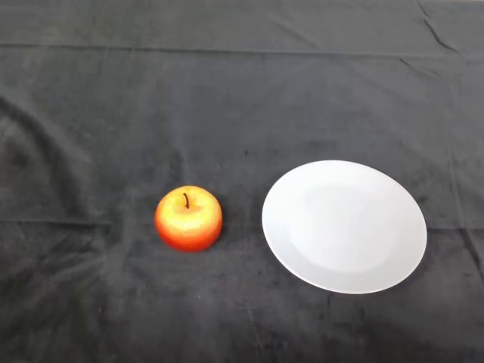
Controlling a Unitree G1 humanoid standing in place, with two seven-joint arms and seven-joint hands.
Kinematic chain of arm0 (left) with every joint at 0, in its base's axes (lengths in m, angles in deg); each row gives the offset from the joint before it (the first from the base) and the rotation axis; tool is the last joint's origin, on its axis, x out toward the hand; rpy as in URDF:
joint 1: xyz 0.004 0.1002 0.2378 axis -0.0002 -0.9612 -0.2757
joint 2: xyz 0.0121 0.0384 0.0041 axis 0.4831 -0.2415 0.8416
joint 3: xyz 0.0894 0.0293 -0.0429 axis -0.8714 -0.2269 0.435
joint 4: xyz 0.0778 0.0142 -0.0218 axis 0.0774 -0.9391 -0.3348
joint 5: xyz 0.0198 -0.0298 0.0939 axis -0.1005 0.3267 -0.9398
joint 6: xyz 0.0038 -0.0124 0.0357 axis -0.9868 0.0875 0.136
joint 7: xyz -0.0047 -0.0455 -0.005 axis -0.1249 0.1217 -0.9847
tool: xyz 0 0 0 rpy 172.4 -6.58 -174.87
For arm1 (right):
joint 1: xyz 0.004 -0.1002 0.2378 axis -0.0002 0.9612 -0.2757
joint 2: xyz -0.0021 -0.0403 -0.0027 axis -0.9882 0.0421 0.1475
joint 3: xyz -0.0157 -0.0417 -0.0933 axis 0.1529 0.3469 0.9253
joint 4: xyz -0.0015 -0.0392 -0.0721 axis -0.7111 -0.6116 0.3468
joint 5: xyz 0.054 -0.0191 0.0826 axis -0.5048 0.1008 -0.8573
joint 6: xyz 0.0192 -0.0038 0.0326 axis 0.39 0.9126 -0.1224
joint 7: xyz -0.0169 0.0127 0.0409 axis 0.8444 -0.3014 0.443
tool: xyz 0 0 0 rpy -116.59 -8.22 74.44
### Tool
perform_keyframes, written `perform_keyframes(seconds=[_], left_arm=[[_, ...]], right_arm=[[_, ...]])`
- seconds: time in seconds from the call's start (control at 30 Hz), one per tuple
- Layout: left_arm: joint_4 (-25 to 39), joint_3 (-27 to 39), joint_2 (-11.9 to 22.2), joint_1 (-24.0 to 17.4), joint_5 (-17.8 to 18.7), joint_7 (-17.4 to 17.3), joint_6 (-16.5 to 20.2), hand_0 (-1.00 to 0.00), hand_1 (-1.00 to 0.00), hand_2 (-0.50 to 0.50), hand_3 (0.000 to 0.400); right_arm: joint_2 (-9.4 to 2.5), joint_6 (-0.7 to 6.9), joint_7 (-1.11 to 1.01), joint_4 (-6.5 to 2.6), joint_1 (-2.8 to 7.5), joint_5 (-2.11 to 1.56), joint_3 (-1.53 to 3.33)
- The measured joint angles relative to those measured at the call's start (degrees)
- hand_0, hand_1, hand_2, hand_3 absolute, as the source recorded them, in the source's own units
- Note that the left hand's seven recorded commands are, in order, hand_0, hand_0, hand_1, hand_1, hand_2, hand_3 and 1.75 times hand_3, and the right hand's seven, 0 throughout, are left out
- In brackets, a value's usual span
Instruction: Move the apple to the plate
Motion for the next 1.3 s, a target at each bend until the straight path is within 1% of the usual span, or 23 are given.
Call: perform_keyframes(seconds=[0.1,0.37,0.5,0.53,0.57,0.6,0.63,0.7,0.77,0.87,1.03,1.2,1.23,1.3], left_arm=[[0.0,-1.4,-0.6,0.1,-0.4,0.1,-0.5,0.00,0.00,0.00,0.000],[0.0,-2.1,-2.7,0.9,-1.0,-0.4,-0.7,0.00,0.00,0.00,0.000],[-0.1,-2.4,-2.8,1.3,-1.1,-2.1,-0.7,0.00,0.00,0.00,0.000],[-0.3,-2.2,-3.0,1.6,-1.0,-2.1,-0.7,0.00,0.00,0.00,0.000],[-0.6,-1.6,-2.7,0.3,-0.7,-2.8,-1.4,0.00,0.00,0.00,0.000],[-0.6,-1.4,-3.0,-1.0,-0.2,-4.9,-2.0,0.00,0.00,0.00,0.000],[-0.6,-1.3,-3.4,-1.1,0.3,-6.4,-2.3,0.00,0.00,0.00,0.000],[-0.6,-1.3,-4.1,-1.1,0.4,-8.4,-3.1,0.00,0.00,0.00,0.000],[-0.6,-1.7,-4.8,-1.1,0.3,-9.5,-3.3,0.00,0.00,0.00,0.000],[-0.6,-2.0,-5.0,-1.2,0.2,-10.2,-3.2,0.00,0.00,0.00,0.000],[-0.6,-3.6,-5.5,-2.4,0.1,-12.8,-2.3,0.00,0.00,0.00,0.000],[-0.6,-5.4,-8.9,-2.8,0.0,-16.4,-1.3,0.00,0.00,0.00,0.000],[-0.6,-6.2,-9.4,-2.9,-0.1,-17.9,-0.9,0.00,0.00,0.00,0.000],[-0.5,-6.7,-10.2,-2.9,-0.2,-19.7,-0.3,0.00,0.00,0.00,0.000]], right_arm=[[0.00,0.00,0.00,0.00,0.00,0.00,-0.01],[0.00,0.00,0.00,0.00,0.00,0.00,-0.01],[0.00,0.00,0.00,0.00,0.00,0.00,-0.01],[0.00,-0.01,0.00,0.00,-0.01,0.00,-0.01],[-0.15,0.11,-0.03,0.00,-0.36,0.01,0.26],[-0.03,0.09,-0.13,0.00,-0.32,0.00,0.14],[0.07,-0.14,-0.13,0.00,0.01,-0.01,-0.09],[0.07,-0.16,-0.13,0.00,0.18,0.00,-0.12],[0.00,-0.12,-0.14,0.00,0.16,0.00,-0.05],[-0.06,-0.11,-0.14,0.00,0.16,0.00,-0.02],[-0.02,-0.13,-0.13,0.00,0.17,0.00,-0.04],[-0.02,-0.11,-0.14,0.00,0.17,0.00,0.00],[-0.02,-0.11,-0.13,0.00,0.17,0.00,-0.01],[-0.02,-0.11,-0.13,0.00,0.17,0.00,-0.01]])
